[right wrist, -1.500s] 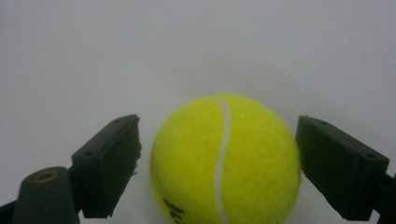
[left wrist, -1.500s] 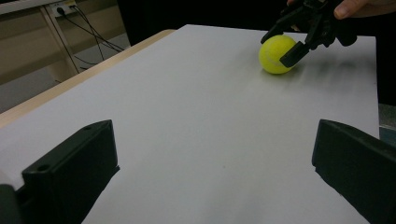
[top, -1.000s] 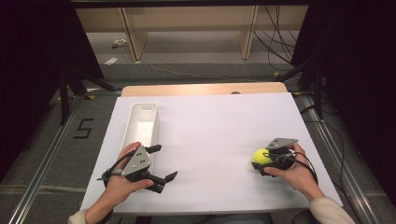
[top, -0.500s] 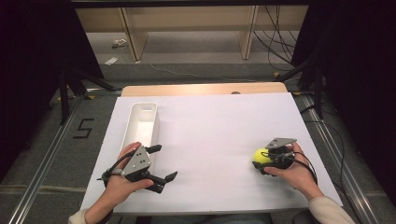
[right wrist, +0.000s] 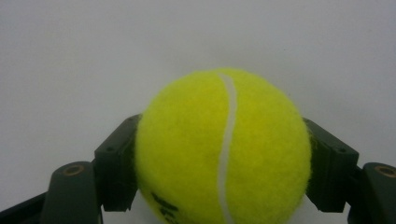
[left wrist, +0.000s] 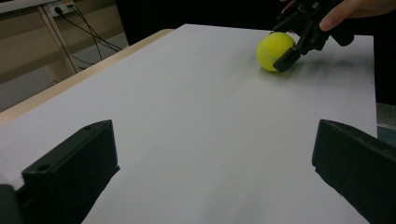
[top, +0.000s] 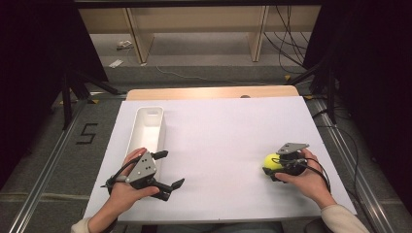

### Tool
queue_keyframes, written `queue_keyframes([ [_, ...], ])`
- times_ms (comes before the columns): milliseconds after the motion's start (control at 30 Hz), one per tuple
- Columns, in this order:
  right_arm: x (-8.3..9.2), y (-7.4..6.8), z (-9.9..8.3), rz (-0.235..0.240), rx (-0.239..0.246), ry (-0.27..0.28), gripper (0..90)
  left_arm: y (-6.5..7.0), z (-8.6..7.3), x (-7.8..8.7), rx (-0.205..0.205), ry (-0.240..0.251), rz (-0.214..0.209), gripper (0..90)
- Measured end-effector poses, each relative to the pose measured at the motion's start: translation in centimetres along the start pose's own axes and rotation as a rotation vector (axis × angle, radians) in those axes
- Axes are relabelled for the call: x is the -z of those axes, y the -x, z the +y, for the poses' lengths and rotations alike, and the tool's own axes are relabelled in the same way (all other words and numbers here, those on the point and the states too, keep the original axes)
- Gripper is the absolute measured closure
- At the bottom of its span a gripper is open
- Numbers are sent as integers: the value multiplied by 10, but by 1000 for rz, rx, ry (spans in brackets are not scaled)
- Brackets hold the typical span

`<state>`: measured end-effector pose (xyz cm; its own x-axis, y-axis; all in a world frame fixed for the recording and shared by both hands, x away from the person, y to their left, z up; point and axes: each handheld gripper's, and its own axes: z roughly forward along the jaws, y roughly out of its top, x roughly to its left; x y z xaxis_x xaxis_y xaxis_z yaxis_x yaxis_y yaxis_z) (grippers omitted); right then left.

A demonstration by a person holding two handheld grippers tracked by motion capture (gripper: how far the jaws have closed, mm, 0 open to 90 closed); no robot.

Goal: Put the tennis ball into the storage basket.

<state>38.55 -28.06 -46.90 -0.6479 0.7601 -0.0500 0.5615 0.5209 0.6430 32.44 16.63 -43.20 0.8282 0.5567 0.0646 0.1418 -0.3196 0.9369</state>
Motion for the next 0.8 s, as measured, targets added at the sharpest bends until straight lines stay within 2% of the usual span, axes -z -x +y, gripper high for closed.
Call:
queue_keyframes([
  [800, 7, -3, 4, -11, -3, 54, 266, 0, 0, 0, -3, -1, -3, 0],
])
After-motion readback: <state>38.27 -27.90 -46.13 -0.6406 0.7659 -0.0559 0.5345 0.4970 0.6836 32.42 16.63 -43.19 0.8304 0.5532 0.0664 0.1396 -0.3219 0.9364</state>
